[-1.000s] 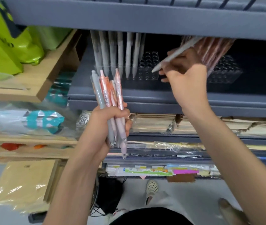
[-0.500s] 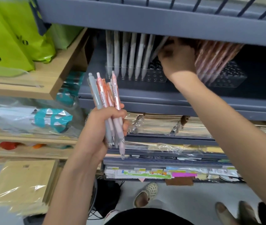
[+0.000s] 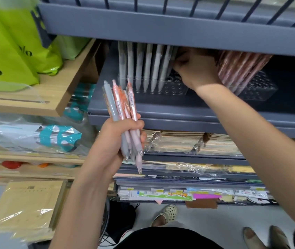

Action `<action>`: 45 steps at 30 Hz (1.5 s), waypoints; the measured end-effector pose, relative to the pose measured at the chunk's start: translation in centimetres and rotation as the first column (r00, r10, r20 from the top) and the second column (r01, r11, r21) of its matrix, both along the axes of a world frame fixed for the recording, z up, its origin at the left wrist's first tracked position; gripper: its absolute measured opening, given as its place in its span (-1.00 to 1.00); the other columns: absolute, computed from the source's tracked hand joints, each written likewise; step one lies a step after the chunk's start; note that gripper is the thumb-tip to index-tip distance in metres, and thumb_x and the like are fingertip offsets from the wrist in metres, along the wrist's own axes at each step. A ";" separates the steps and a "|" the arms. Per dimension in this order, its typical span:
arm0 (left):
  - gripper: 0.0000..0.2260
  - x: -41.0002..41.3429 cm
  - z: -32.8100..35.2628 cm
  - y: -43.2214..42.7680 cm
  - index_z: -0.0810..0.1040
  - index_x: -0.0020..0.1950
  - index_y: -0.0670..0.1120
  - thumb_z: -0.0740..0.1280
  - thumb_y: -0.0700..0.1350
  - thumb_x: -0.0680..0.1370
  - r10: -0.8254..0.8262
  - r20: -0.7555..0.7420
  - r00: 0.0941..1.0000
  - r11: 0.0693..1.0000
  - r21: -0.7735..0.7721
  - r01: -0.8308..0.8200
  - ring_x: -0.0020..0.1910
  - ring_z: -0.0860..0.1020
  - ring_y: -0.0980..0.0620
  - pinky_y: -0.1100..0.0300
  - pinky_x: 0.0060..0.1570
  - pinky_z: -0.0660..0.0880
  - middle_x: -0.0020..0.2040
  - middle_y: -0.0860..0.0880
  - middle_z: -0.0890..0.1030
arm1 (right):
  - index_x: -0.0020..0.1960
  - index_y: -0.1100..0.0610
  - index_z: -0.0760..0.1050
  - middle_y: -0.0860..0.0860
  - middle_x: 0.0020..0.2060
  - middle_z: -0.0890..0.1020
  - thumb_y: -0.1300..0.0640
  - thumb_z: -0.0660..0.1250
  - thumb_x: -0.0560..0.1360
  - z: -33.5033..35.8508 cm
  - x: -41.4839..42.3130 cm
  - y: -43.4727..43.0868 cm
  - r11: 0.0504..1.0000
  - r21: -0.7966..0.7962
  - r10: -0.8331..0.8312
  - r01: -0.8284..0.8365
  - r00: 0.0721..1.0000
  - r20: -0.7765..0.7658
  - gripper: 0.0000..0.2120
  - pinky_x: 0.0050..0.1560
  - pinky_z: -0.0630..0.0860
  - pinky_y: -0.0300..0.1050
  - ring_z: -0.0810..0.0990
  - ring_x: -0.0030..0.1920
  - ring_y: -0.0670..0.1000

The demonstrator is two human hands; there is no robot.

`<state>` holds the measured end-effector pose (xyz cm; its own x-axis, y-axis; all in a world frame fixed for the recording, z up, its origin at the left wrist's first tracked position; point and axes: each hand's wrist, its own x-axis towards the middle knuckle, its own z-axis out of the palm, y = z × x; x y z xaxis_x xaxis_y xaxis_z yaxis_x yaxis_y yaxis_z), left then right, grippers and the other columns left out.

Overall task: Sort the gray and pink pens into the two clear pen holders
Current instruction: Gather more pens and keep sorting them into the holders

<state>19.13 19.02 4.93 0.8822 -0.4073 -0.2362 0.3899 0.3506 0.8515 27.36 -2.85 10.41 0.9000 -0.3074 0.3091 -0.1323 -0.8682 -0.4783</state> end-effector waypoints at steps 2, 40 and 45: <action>-0.72 -0.1 0.0 -0.3 0.48 0.01 -0.19 0.37 -0.24 0.32 -0.020 0.009 1.000 1.000 -0.001 0.020 -0.43 0.48 -0.02 0.20 -0.45 0.46 -0.33 -0.10 0.47 | 0.07 0.18 0.62 0.06 0.07 0.68 0.09 0.27 0.57 0.0 -0.4 -0.2 0.998 0.069 -0.002 0.001 1.000 0.007 -0.78 0.08 0.39 -0.23 0.58 0.14 0.06; -0.90 -5.0 0.1 -12.1 0.41 -0.10 -0.14 0.18 -0.32 0.52 0.259 -0.098 0.961 0.957 -0.112 -0.269 -0.47 0.42 0.03 0.24 -0.44 0.44 -0.36 -0.04 0.51 | -0.01 0.11 0.50 0.10 -0.12 0.64 0.33 0.20 0.51 0.4 -15.6 -15.4 0.678 0.691 -0.308 -0.251 0.757 0.577 -0.82 -0.01 0.64 0.02 0.68 -0.11 0.12; -0.84 -5.6 0.3 -14.3 0.41 -0.02 -0.14 0.25 -0.27 0.43 0.252 -0.018 0.968 0.962 -0.101 -0.252 -0.47 0.47 0.00 0.21 -0.44 0.46 -0.31 -0.08 0.59 | 0.07 0.13 0.49 0.01 -0.11 0.66 0.33 0.23 0.54 0.1 -13.7 -17.8 0.722 0.630 -0.267 -0.287 0.725 0.635 -0.83 0.09 0.61 0.11 0.66 -0.05 0.05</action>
